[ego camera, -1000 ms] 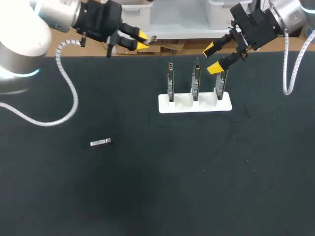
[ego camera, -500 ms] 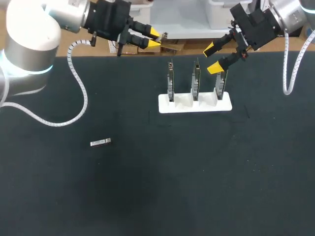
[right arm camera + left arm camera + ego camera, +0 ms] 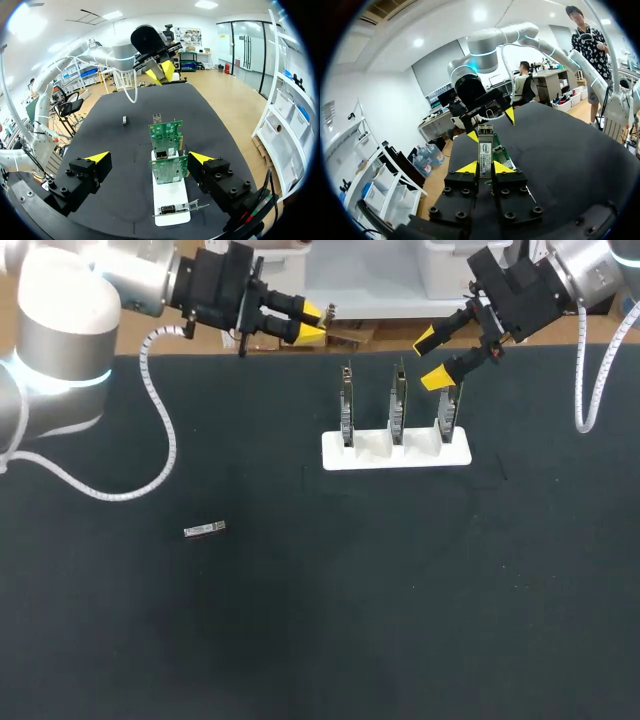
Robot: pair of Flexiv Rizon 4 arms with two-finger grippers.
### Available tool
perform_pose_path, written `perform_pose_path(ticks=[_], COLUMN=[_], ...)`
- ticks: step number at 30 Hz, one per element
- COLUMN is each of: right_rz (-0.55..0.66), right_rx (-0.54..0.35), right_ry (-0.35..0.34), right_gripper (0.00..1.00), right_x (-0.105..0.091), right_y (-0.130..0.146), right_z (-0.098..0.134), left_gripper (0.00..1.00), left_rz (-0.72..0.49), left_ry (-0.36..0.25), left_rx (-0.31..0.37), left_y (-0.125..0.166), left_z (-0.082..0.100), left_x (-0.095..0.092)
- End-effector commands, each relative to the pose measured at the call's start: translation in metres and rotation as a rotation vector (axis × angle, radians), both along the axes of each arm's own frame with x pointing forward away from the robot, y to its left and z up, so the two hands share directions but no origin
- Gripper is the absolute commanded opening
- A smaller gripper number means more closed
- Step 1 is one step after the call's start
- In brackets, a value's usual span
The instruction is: Pick up the optical module with the left hand, and insert it into the network port with the right hand.
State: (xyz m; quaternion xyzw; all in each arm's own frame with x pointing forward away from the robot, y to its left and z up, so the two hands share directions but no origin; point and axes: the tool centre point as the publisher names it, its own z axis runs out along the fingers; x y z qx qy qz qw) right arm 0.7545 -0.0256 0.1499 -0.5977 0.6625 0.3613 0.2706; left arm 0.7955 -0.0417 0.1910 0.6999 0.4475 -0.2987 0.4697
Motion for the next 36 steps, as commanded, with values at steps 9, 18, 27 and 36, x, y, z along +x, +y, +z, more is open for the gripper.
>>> perform_pose_path(ticks=[9, 18, 27, 36], right_rz=[-0.003, -0.003, -0.003, -0.003], right_rx=[-0.001, -0.001, -0.001, -0.001], right_ry=[-0.001, -0.001, -0.001, -0.001], right_gripper=[1.0, 1.0, 1.0, 1.0], right_x=[-0.001, -0.001, -0.001, -0.001], right_y=[0.0, 0.0, 0.0, 0.0], right_z=[0.0, 0.0, 0.0, 0.0], left_gripper=[0.0, 0.0, 0.0, 0.0], left_rz=[-0.056, -0.056, -0.128, -0.159], left_ry=[-0.009, -0.009, -0.032, -0.036], left_rx=[0.026, 0.026, -0.084, -0.149], left_y=[-0.005, -0.005, -0.034, -0.048], left_z=[0.006, 0.006, 0.009, 0.011], left_x=[0.008, 0.008, 0.006, -0.014])
